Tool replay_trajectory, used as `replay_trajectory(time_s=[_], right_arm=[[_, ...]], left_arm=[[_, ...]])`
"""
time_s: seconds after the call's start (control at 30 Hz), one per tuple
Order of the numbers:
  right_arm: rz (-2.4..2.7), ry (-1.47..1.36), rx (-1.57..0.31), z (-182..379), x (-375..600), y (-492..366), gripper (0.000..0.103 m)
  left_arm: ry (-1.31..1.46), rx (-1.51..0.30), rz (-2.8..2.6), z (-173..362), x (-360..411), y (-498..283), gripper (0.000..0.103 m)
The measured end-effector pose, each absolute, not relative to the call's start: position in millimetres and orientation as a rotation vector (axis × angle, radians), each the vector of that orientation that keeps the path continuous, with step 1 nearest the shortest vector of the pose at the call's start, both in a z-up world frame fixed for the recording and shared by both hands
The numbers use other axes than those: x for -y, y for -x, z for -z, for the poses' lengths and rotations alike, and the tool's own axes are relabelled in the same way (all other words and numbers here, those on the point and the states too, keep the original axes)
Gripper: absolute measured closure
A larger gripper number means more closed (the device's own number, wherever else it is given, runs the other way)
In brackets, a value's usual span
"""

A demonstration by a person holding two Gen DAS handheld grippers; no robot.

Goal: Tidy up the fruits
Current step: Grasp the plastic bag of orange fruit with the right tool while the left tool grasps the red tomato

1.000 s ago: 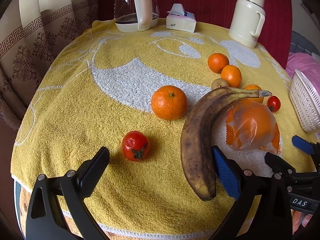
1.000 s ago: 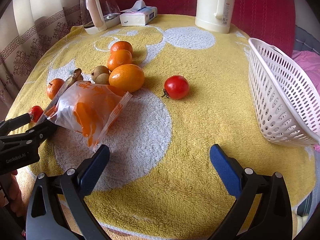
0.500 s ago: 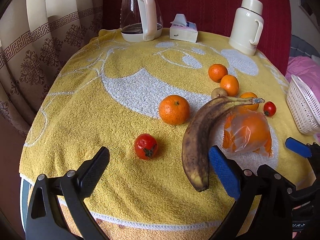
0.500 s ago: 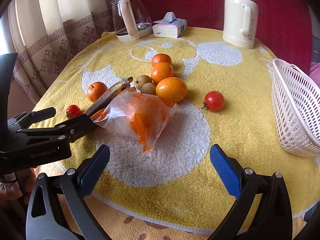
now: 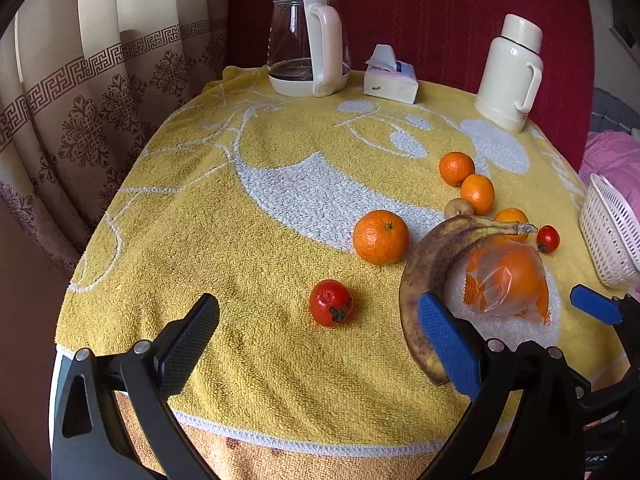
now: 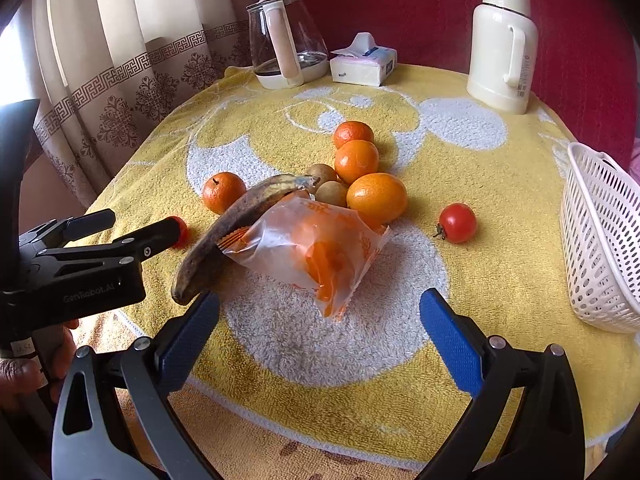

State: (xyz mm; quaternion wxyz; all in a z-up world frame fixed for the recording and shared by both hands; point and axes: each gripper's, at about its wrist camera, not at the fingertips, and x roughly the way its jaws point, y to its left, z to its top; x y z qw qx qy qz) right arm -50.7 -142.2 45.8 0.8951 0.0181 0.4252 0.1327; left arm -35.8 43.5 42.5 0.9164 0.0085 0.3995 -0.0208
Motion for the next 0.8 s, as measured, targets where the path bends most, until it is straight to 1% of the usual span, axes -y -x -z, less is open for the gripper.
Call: replay_trajectory(time_s=[0.3, 0.6, 0.8], right_arm=[[-0.288, -0.034, -0.873, -46, 136, 42, 0.002], [-0.273, -0.090, -0.912, -34, 129, 8, 0.002], [-0.256, -0.076, -0.901, -29, 123, -2, 0.002]], left_arm=[[0.017, -0.820, 0.014, -44, -61, 37, 0.005], [0.037, -0.841, 0.009, -36, -70, 34, 0.005], [0.042, -0.857, 0.008, -30, -73, 31, 0.005]])
